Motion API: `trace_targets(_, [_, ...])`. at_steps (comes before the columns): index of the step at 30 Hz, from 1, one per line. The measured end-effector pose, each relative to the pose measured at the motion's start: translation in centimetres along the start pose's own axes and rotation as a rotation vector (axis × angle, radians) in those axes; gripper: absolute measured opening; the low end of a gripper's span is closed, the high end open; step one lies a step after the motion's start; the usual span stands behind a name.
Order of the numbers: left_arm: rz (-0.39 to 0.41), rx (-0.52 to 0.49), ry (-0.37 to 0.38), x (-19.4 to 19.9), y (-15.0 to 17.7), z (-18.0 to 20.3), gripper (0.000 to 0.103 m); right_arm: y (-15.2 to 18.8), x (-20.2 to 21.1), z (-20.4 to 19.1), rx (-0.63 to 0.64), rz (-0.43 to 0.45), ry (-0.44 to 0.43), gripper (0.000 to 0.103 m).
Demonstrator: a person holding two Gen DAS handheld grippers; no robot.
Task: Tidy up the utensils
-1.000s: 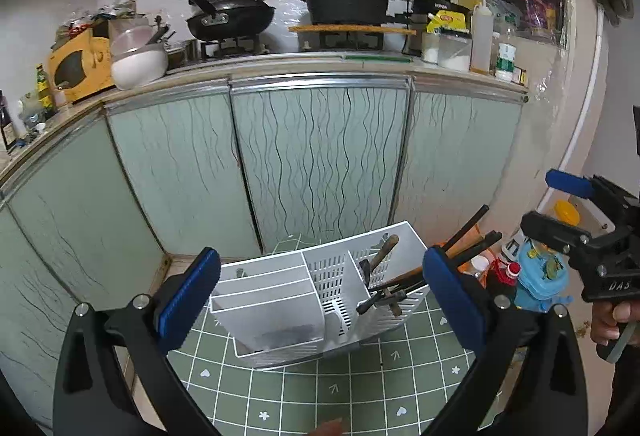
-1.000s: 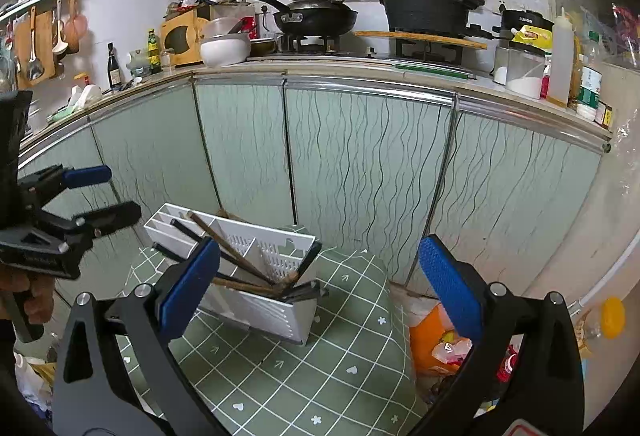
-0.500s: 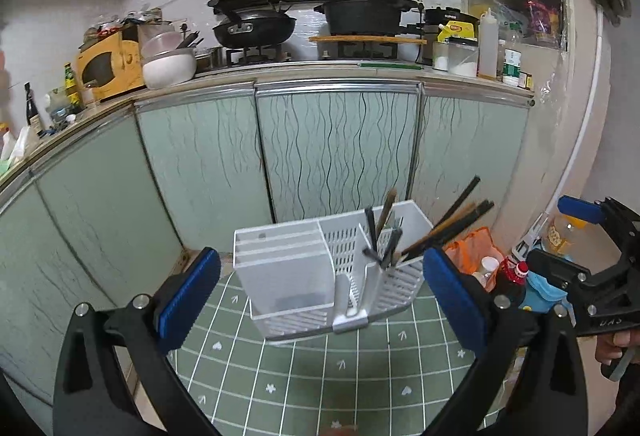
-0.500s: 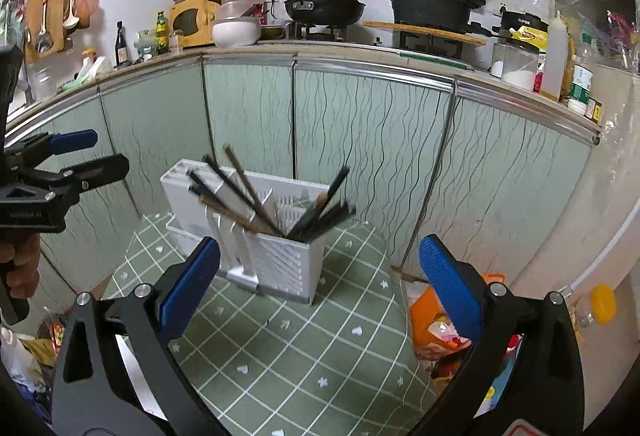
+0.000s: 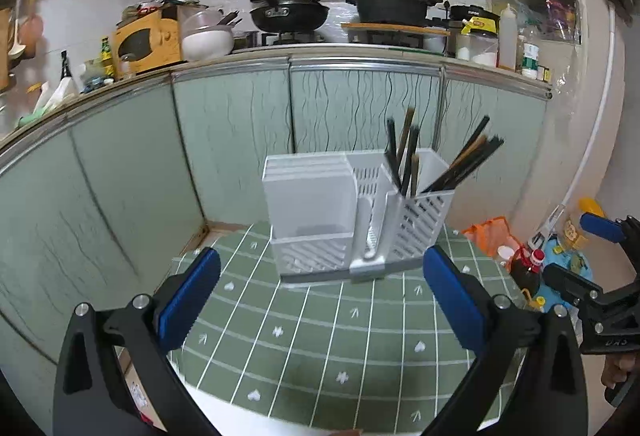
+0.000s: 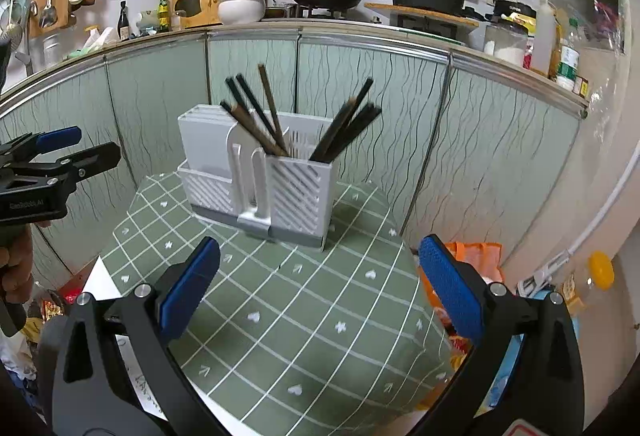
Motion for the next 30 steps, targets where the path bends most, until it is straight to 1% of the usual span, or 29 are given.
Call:
trace_targets(8, [-0.017, -0.030, -0.060, 2.4, 4.6, -0.9, 0.099, 4.6, 1.5, -1.0, 0.016, -0.023, 0.035, 0.096])
trace_targets(12, [-0.041, -0.011, -0.057, 3.3, 6.8, -1.2, 0.099, 6.5, 1.9, -1.3, 0.011, -0.039, 0.035, 0.096])
trace_targets(17, [-0.064, -0.031, -0.093, 3.9, 9.0, -1.3, 0.099, 8.6, 2.2, -1.8, 0.004, -0.055, 0.044, 0.096])
trace_targets(19, [-0.071, -0.038, -0.103, 4.1, 9.8, -1.3, 0.099, 9.1, 2.3, -1.9, 0.006, -0.055, 0.052, 0.096])
trace_targets(23, [-0.078, -0.041, -0.101, 4.6, 11.2, -1.1, 0.099, 10.0, 2.7, -2.3, 0.004, -0.055, 0.054, 0.096])
trace_targets(30, [-0.120, -0.020, -0.092, 4.8, 13.7, -0.9, 0.099, 11.3, 3.1, -3.0, -0.025, -0.063, 0.044, 0.096])
Point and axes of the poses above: each gripper's, at about its wrist camera, not at the fingertips, and x roughly against the way its jaws point, z to its right, y to its underside, the point moved 8 cm from there along -x, roughly the way its jaws point, and after that the axes turned 6 degrees about z, right-handed, at the moved point
